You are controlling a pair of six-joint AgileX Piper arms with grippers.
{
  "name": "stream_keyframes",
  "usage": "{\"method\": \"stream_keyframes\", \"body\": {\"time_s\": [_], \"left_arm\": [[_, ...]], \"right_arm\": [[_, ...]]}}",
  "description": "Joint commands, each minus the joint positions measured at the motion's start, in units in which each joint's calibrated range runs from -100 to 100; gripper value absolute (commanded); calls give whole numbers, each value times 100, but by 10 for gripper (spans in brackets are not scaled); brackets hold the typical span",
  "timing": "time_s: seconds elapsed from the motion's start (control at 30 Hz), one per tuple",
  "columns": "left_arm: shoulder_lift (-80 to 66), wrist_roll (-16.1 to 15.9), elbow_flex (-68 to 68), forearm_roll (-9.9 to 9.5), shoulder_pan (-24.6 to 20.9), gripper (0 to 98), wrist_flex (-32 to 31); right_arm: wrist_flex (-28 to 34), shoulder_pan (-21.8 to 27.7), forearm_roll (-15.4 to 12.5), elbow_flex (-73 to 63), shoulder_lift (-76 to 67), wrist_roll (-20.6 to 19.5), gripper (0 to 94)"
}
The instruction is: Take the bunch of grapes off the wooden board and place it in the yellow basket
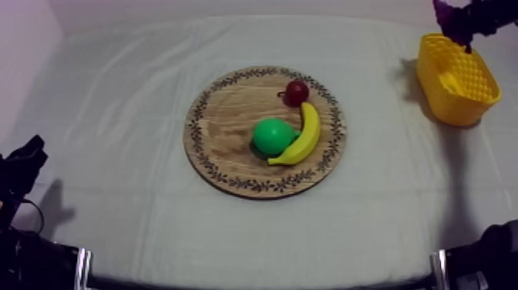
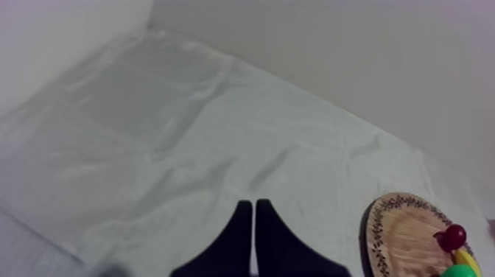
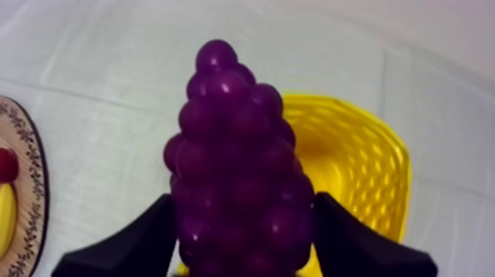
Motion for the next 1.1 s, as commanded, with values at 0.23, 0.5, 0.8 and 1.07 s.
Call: {"method": "stream_keyframes", "body": {"time_s": [0.23,0.5,0.8,1.07], "left_arm": [[5,-1,0,-3,0,1,4],[5,-1,0,-3,0,1,4],[5,-1,0,-3,0,1,4],[5,-2,0,-3,0,1,4]], "right_arm": [[-207,-15,284,31,258,-375,817],[16,-9,240,243,-342,-363,818],[319,116,-80,1108,-2127,-100,594],[351,105,-264,2379,-4450,-60,386]]}}
